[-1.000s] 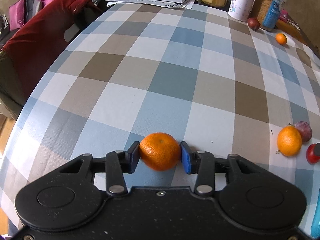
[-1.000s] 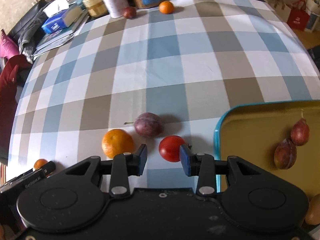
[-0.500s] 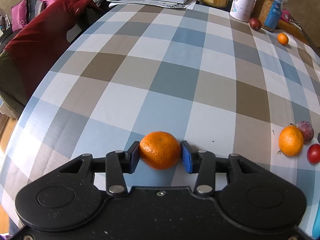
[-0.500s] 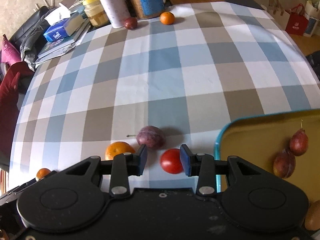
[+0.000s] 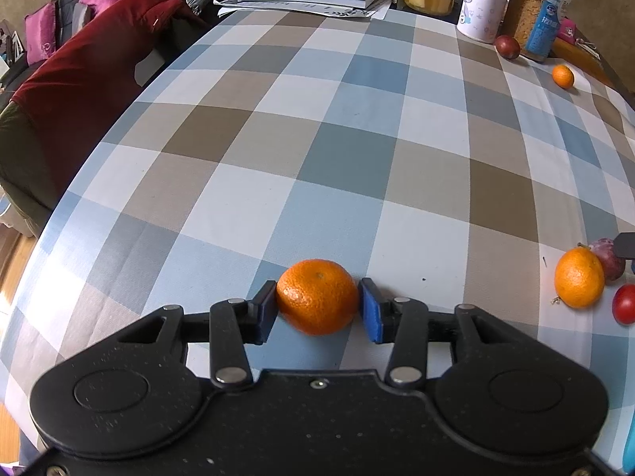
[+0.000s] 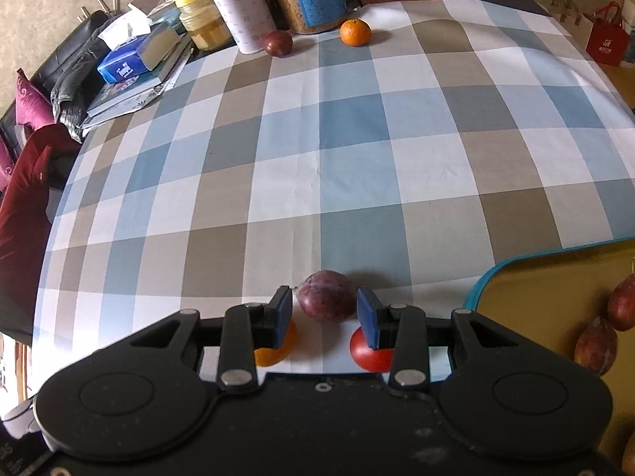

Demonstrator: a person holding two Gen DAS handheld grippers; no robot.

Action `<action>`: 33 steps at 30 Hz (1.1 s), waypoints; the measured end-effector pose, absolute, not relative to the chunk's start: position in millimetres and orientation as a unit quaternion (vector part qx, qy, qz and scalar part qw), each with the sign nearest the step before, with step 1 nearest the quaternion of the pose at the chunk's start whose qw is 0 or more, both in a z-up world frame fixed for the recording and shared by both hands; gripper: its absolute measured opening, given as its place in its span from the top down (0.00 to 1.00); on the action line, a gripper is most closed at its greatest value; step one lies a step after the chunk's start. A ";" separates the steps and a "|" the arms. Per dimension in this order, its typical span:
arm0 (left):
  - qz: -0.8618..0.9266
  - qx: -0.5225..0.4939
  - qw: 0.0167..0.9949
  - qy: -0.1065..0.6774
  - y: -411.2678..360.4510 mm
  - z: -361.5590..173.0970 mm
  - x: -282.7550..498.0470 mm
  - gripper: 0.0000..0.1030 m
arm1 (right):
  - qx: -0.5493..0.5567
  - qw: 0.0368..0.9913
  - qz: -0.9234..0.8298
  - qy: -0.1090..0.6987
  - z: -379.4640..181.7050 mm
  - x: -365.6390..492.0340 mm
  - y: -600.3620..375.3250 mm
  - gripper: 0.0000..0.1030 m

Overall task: Organize fruits
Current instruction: 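Close the right gripper on a dark plum while the left holds the tangerine, then carry the tangerine and dark plum over the gold tray with both grippers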

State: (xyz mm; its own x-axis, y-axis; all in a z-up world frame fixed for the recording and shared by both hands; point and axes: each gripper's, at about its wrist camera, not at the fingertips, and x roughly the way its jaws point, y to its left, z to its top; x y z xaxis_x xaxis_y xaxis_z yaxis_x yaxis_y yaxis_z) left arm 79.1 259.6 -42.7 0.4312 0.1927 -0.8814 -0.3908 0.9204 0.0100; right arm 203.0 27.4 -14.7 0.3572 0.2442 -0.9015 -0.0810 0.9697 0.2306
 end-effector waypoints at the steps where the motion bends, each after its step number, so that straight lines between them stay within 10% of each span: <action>1: 0.174 -0.097 0.840 0.504 259.5 -42.7 79.2 0.49 | 0.073 0.819 0.099 0.560 -17.0 204.6 28.3 0.62; 33: 0.111 -0.068 0.864 0.486 218.3 -42.6 63.8 0.53 | 0.084 0.833 0.159 0.523 3.5 179.2 17.0 0.61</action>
